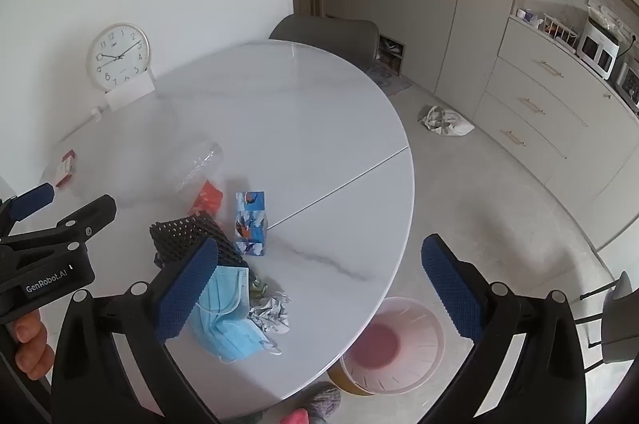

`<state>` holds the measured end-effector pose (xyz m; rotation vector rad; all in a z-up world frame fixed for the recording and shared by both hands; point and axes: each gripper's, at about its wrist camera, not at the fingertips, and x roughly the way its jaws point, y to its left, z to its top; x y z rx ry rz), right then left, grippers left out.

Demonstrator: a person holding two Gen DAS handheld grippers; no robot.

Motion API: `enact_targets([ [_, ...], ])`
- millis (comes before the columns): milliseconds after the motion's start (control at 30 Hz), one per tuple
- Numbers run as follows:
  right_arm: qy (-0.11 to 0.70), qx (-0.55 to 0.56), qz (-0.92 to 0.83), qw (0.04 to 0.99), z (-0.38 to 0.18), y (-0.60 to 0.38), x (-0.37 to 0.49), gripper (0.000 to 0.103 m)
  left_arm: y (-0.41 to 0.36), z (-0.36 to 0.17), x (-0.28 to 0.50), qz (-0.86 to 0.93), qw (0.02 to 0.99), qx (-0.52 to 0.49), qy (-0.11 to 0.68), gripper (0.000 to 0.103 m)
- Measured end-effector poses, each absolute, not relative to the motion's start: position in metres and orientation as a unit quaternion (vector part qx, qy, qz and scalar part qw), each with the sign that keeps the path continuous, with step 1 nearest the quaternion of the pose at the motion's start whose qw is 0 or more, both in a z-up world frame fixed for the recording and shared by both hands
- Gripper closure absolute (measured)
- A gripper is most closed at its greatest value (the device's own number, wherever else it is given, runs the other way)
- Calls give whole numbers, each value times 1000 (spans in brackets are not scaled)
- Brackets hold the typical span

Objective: Collect trash

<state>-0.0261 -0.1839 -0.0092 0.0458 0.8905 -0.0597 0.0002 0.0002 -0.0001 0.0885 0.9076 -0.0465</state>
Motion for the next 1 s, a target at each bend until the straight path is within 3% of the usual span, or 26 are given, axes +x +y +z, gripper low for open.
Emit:
enact_targets([
  [1000, 428, 17, -26, 903, -12, -177, -30, 2, 11, -2, -5, -17, 901, 39, 432, 8],
])
